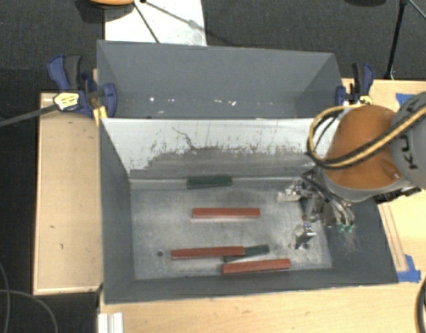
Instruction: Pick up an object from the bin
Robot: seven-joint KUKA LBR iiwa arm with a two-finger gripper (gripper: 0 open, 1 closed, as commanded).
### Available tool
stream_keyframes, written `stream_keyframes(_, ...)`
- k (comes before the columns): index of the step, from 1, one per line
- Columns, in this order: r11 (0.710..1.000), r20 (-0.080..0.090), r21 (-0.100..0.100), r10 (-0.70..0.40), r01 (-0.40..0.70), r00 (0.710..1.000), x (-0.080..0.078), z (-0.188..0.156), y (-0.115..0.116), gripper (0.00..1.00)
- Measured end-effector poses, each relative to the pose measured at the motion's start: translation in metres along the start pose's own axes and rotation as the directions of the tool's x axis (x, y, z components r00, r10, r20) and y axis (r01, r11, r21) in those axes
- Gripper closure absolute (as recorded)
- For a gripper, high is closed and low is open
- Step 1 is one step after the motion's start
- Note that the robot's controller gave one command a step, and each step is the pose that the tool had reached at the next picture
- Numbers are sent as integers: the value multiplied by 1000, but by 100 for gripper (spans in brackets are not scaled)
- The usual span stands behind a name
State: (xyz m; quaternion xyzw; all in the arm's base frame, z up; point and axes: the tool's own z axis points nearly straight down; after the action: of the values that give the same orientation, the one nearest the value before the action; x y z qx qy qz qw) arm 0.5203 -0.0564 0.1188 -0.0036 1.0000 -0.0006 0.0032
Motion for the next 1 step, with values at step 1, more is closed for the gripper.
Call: stream_keyframes(1, 995, 0, -2, -104, 104, 995, -22, 40, 39, 0)
